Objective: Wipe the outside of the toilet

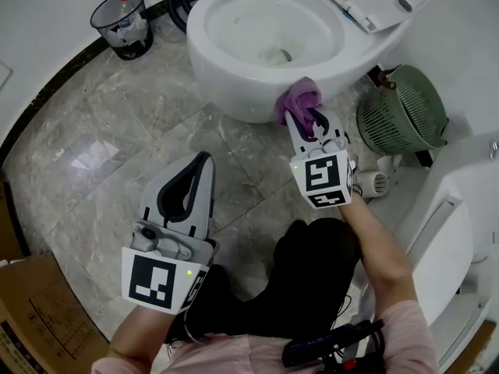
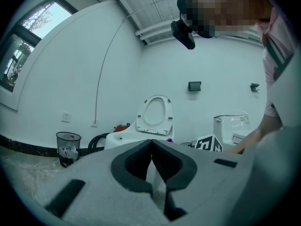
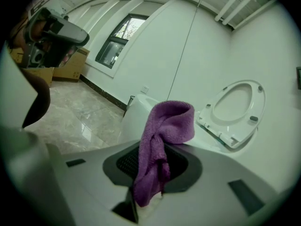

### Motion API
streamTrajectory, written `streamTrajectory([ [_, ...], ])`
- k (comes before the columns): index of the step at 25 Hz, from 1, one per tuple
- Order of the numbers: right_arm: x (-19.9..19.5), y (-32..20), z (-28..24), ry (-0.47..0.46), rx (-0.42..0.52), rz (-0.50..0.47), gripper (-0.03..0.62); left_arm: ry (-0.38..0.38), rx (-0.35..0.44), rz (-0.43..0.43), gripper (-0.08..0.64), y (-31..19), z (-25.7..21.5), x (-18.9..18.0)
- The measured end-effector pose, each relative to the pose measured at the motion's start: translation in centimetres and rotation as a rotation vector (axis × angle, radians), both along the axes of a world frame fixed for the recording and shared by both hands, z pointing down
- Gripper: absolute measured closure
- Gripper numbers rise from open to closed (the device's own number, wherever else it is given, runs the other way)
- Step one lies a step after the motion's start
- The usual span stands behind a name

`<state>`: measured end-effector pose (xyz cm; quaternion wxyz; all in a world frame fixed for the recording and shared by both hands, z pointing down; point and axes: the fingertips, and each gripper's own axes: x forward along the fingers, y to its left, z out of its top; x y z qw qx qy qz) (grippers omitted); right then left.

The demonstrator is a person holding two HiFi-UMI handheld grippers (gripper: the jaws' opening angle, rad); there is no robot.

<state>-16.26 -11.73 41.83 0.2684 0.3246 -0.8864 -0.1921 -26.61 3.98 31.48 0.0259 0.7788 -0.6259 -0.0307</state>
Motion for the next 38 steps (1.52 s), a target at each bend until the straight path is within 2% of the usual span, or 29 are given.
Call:
streamTrajectory([
  [11,-5.4,2.7,0.1,0.051,0.016,-0.099,0.486,0.007,0.009,-0.034,0.552,1.6,-0.1,-2.6],
  [17,-12.2,7.6,-2.2,-0.092,-0.007,-0.354,0.482,-0.001,0.002,-0.073,0.552,2.4,-0.5,-3.6],
  [21,-13.2,7.8,-5.4,-0.201,0.021,-0.375,0.48,-0.013,0.004,-0.078,0.552,2.6,-1.9,-4.2],
  [23,-12.9,7.6,-6.9,-0.213,0.046,-0.383,0.48,-0.027,0.001,-0.08,0.552,3.1,-2.8,-4.1],
  [26,-10.4,6.5,-9.1,-0.177,0.095,-0.352,0.479,-0.058,0.02,-0.073,0.552,2.9,-4.2,-3.7],
  [32,-4.8,2.9,-12.4,-0.257,0.153,-0.23,0.479,-0.07,0.029,-0.023,0.552,-0.7,-4.5,-0.2],
  [38,5.0,-4.3,-11.7,-0.3,0.201,0.017,0.479,-0.083,0.023,0.041,0.552,-4.0,-4.2,4.4],
])
